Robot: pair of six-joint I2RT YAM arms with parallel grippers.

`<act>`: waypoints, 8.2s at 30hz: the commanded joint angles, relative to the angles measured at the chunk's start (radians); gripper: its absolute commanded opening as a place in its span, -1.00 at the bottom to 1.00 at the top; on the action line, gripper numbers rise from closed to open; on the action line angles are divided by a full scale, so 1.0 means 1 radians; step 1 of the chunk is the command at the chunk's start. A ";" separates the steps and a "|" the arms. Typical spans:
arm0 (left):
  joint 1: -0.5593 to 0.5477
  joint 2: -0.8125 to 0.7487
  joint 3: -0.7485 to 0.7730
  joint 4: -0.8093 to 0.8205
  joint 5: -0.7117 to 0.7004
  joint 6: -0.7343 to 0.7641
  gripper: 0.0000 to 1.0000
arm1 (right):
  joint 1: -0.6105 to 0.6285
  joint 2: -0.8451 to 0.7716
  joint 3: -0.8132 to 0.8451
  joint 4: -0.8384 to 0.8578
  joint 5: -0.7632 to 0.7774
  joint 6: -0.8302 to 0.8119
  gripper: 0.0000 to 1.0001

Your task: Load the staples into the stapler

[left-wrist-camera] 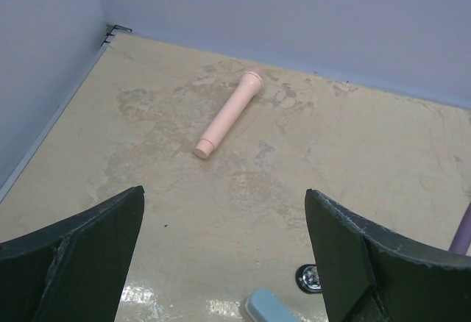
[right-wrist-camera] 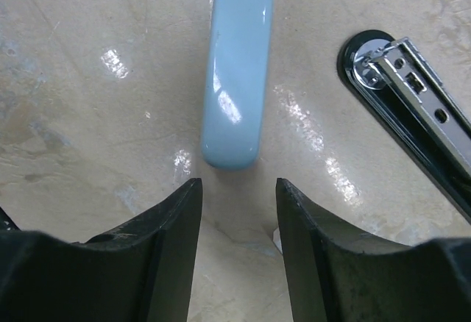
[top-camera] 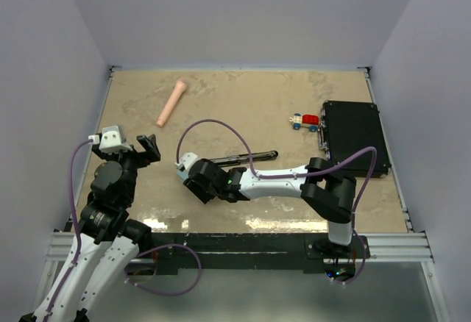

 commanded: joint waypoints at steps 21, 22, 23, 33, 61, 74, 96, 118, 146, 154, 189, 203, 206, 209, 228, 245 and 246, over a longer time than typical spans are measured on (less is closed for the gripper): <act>0.013 -0.010 -0.007 0.042 0.013 0.014 0.88 | -0.003 0.090 0.130 0.102 -0.015 -0.056 0.08; 0.013 -0.010 -0.008 0.045 0.014 0.014 0.88 | -0.003 0.068 0.114 0.094 -0.012 -0.053 0.11; 0.013 -0.012 -0.008 0.045 0.017 0.014 0.88 | -0.006 0.047 0.099 0.088 0.001 -0.052 0.16; 0.016 -0.012 -0.008 0.048 0.028 0.014 0.88 | -0.065 -0.076 -0.048 -0.038 0.057 0.026 0.31; 0.020 -0.013 -0.010 0.046 0.037 0.018 0.87 | -0.206 0.203 0.313 0.017 -0.059 -0.098 0.25; 0.020 -0.009 -0.012 0.054 0.046 0.021 0.87 | -0.209 0.218 0.324 -0.096 -0.162 -0.110 -0.06; 0.031 0.004 -0.012 0.057 0.062 0.020 0.87 | -0.209 -0.062 -0.035 -0.156 -0.197 -0.095 -0.03; 0.033 -0.010 -0.013 0.058 0.071 0.017 0.87 | -0.477 -0.279 -0.274 0.035 -0.099 0.269 0.97; 0.033 -0.018 -0.013 0.058 0.077 0.020 0.86 | -0.367 0.066 0.013 0.101 -0.274 0.007 0.85; 0.033 -0.019 -0.013 0.057 0.076 0.018 0.86 | -0.362 -0.028 0.024 0.037 -0.211 -0.030 0.86; 0.036 -0.025 -0.012 0.062 0.082 0.018 0.86 | -0.275 -0.197 -0.144 -0.363 0.014 0.177 -0.38; 0.036 -0.021 -0.012 0.065 0.086 0.017 0.86 | -0.246 -0.139 -0.101 -0.366 0.045 0.172 -0.42; 0.036 -0.019 -0.013 0.063 0.088 0.017 0.86 | -0.240 -0.125 -0.093 -0.373 0.059 0.168 -0.45; 0.036 -0.019 -0.013 0.065 0.088 0.015 0.86 | -0.232 -0.112 -0.088 -0.373 0.062 0.165 -0.46; 0.036 -0.021 -0.013 0.062 0.089 0.015 0.86 | -0.226 -0.088 -0.102 -0.431 0.093 0.188 -0.50; 0.036 -0.022 -0.013 0.060 0.088 0.017 0.86 | -0.224 -0.134 -0.093 -0.397 0.044 0.152 -0.49; 0.036 -0.022 -0.013 0.062 0.088 0.018 0.86 | -0.224 -0.145 -0.093 -0.394 0.039 0.149 -0.48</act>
